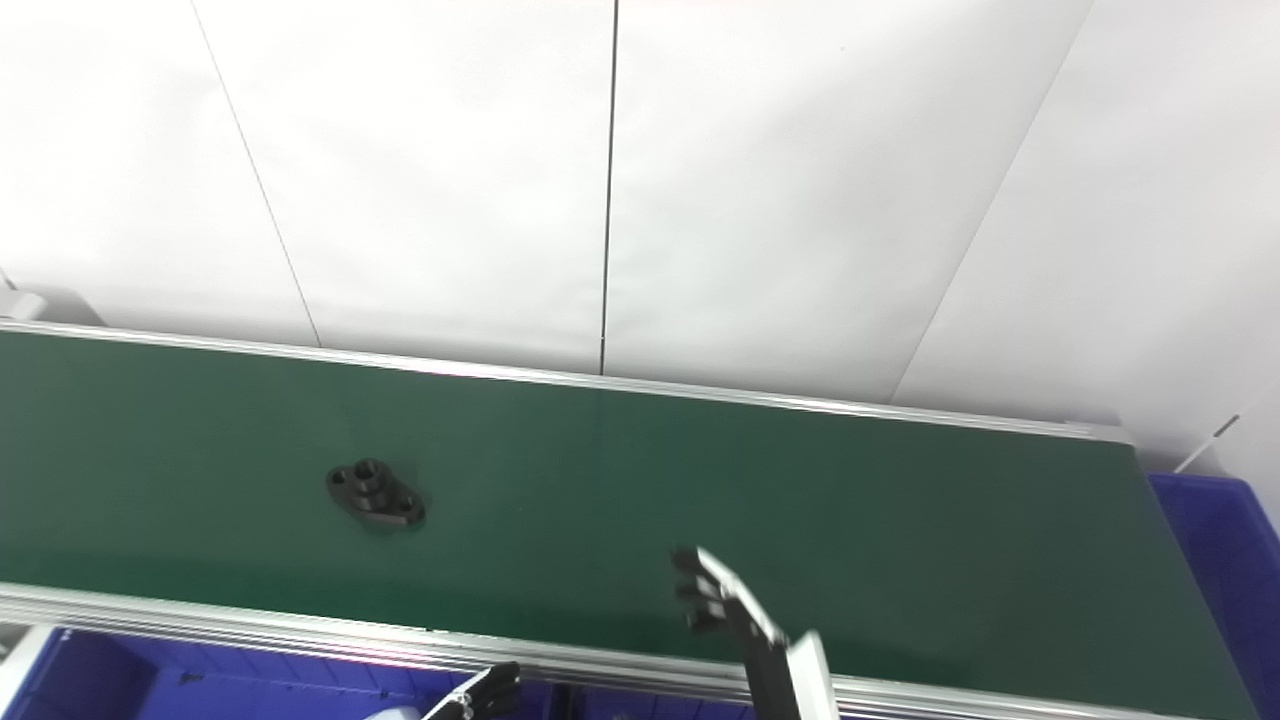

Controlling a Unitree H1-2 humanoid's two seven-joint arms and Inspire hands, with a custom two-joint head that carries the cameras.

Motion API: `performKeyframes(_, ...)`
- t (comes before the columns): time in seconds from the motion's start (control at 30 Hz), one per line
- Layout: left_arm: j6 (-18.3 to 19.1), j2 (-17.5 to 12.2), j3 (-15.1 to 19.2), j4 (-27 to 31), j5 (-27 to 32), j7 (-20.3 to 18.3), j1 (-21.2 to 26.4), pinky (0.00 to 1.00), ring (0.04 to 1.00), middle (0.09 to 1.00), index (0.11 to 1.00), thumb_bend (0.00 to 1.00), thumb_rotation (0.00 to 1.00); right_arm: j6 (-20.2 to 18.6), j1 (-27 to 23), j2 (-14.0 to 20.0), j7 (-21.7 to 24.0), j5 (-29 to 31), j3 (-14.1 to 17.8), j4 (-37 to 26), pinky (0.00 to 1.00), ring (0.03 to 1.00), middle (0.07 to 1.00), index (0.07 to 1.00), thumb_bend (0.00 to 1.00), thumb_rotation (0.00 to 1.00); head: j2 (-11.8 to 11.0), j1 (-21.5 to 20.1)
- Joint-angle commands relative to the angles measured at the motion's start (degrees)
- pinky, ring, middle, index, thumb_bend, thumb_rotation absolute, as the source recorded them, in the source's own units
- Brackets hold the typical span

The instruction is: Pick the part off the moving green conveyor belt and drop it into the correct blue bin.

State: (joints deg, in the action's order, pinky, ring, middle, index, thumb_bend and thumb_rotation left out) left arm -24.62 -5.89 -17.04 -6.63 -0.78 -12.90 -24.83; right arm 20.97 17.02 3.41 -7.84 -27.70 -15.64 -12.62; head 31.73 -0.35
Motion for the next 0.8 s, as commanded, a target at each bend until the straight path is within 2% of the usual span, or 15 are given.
performKeyframes(0.0, -1.9, 0.3, -0.2, 2.2, -0.5, 0.1, -0.3, 0.82, 0.901, 0.922, 0.907, 0.82, 0.70, -2.8, -2.3, -1.4, 1.2, -1.0, 0.5, -2.4, 0.60, 0.749, 0.819, 0.835, 0.93, 0.65, 0.1, 0.0)
performKeyframes(0.17, -2.1, 0.6, -0.5, 3.0, -1.2, 0.3, -0.7, 0.81, 0.897, 0.924, 0.908, 0.80, 0.71, -8.5, -7.5, -2.1, 4.6, -3.0, 0.7, -3.2, 0.61, 0.762, 0.834, 0.857, 0.94, 0.66, 0.7, -0.2)
performKeyframes(0.33, -1.4, 0.6, -0.7, 3.7, -1.7, 0.3, -0.9, 0.82, 0.908, 0.934, 0.912, 0.82, 0.72, -14.3, -12.1, -1.8, 8.6, -9.8, -0.3, -4.2, 0.65, 0.799, 0.865, 0.893, 0.91, 0.73, 0.9, -0.3)
performKeyframes(0.5, -1.8, 0.6, -0.8, 3.7, -1.6, 0.2, -0.8, 0.82, 0.907, 0.931, 0.920, 0.82, 0.73, -20.2, -17.2, -2.3, 11.8, -17.9, -1.8, -3.8, 0.62, 0.779, 0.862, 0.909, 0.93, 0.73, 1.1, -0.3)
performKeyframes(0.63, -1.3, 0.9, -1.0, 4.2, -1.6, 0.3, -1.0, 0.83, 0.905, 0.926, 0.917, 0.83, 0.72, -23.1, -21.5, -2.1, 13.9, -23.3, -3.4, -1.8, 0.62, 0.781, 0.854, 0.897, 0.92, 0.73, 1.3, -0.2)
performKeyframes(0.77, -1.6, 1.2, -1.1, 3.8, -1.5, 0.4, -1.0, 0.83, 0.907, 0.925, 0.913, 0.84, 0.72, -25.0, -25.3, -2.4, 14.0, -27.4, -4.8, 2.1, 0.60, 0.776, 0.849, 0.878, 0.93, 0.72, 1.4, 0.1)
